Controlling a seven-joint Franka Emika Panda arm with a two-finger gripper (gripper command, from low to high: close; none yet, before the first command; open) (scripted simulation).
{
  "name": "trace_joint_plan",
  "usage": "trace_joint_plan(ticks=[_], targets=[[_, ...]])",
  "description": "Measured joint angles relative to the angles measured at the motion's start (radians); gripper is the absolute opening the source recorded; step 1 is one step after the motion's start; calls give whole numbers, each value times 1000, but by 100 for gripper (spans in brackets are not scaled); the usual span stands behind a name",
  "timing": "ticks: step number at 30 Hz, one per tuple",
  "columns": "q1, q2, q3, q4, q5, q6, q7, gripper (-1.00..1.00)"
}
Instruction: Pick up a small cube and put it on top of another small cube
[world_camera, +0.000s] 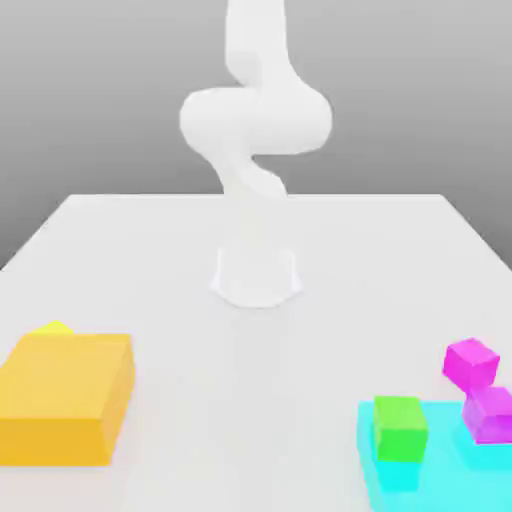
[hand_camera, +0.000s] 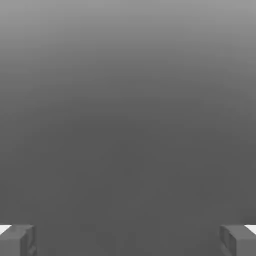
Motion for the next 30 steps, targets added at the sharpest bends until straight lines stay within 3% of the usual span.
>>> trace_joint_plan(ticks=[11,18,24,30], targets=[[11,403,335,-145,-137,191,295,0],[98,660,481,-235,-242,308,494,0],[213,854,536,-310,-255,419,604,0],[338,1001,392,-282,-436,513,752,0]])
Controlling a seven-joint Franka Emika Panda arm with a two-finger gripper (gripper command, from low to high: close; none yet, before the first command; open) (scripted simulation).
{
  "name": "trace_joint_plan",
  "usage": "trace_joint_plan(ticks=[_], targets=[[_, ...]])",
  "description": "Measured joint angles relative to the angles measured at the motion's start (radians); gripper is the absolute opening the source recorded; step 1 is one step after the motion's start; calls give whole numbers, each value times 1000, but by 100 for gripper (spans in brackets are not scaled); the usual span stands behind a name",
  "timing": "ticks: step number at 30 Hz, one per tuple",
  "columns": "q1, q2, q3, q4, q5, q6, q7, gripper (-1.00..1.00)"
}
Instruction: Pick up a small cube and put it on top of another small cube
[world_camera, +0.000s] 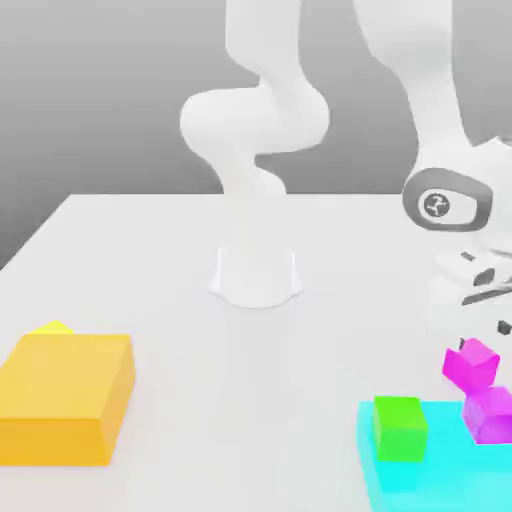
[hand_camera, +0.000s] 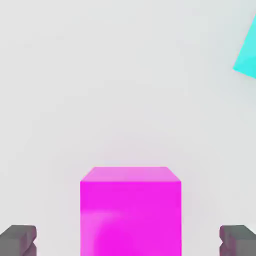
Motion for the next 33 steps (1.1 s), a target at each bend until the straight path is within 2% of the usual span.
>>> trace_joint_plan(ticks=[3,4,11,20,29,33], targets=[[85,71,-105,20,-95,47,72,0],[98,85,-123,24,-118,56,89,-100],[94,84,-118,24,-121,56,92,-100],[-75,-118,112,-33,185,-72,-138,-100],[-242,-208,24,254,389,-423,-214,-100],[-231,-107,-5,264,317,-343,-156,-100]])
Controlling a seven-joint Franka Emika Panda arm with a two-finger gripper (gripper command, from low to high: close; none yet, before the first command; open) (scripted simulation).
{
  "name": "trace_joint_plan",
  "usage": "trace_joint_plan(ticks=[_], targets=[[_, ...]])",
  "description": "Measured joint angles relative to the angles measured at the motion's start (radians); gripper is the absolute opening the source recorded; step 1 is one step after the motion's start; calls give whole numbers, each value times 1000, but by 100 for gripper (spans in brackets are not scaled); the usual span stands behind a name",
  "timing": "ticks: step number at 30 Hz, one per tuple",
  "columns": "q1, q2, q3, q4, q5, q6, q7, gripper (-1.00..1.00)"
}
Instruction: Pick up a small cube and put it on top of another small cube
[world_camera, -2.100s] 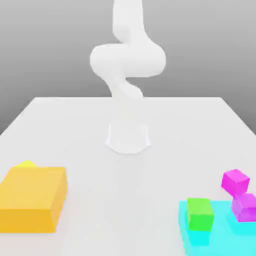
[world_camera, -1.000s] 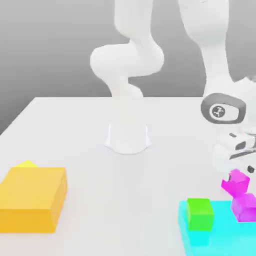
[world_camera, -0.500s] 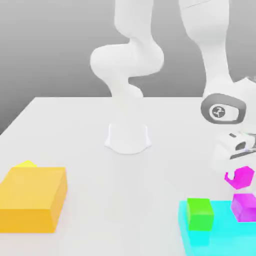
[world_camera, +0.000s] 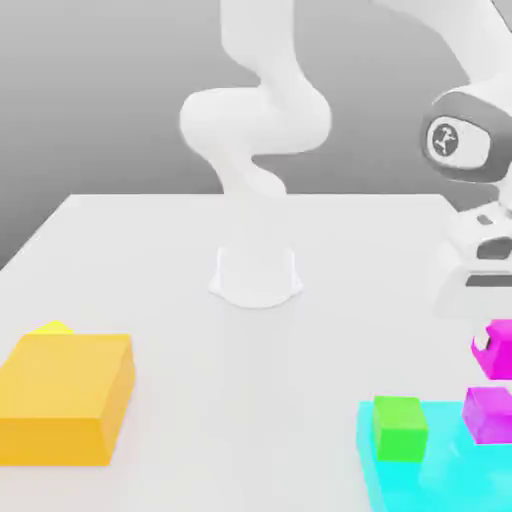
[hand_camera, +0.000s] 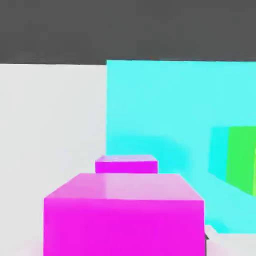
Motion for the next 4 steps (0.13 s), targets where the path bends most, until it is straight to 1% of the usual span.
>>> trace_joint_plan(ticks=[1,4], targets=[[6,22,-8,-3,-18,22,13,100],[6,22,-8,-3,-18,22,13,100]])
